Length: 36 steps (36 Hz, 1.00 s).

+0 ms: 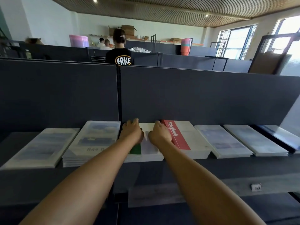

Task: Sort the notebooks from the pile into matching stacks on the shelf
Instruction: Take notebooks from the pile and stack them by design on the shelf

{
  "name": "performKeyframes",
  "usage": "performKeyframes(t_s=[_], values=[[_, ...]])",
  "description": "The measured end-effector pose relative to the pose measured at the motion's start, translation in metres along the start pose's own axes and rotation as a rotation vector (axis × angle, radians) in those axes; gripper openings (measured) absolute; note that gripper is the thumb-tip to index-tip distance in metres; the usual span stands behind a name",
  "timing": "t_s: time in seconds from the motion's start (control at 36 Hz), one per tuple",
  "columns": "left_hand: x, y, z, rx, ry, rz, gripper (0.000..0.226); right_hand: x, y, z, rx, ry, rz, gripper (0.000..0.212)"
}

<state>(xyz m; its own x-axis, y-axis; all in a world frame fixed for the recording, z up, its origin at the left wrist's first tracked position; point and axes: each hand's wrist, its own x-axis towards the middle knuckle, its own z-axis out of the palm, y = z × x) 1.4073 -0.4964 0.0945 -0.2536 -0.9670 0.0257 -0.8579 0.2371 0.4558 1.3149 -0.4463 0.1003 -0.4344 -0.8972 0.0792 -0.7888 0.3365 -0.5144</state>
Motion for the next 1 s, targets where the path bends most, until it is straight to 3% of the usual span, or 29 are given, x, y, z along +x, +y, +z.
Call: performKeyframes(t_s=[0.19, 0.42, 0.72, 1.0], values=[[-0.023, -0.006, -0.005, 0.152, 0.05, 0.034, 0.044, -0.013, 0.021, -0.021, -0.145, 0.094, -0.086, 0.044], [-0.063, -0.04, -0.029, 0.306, 0.104, 0.006, 0.047, -0.031, 0.009, -0.003, -0.225, -0.029, -0.245, 0.049], [-0.135, -0.139, -0.085, 0.415, 0.148, -0.215, 0.048, -0.08, -0.071, 0.045, -0.28, -0.135, -0.539, 0.048], [-0.193, -0.244, -0.163, 0.44, 0.218, -0.352, 0.051, -0.126, -0.18, 0.088, -0.279, -0.185, -0.654, 0.045]])
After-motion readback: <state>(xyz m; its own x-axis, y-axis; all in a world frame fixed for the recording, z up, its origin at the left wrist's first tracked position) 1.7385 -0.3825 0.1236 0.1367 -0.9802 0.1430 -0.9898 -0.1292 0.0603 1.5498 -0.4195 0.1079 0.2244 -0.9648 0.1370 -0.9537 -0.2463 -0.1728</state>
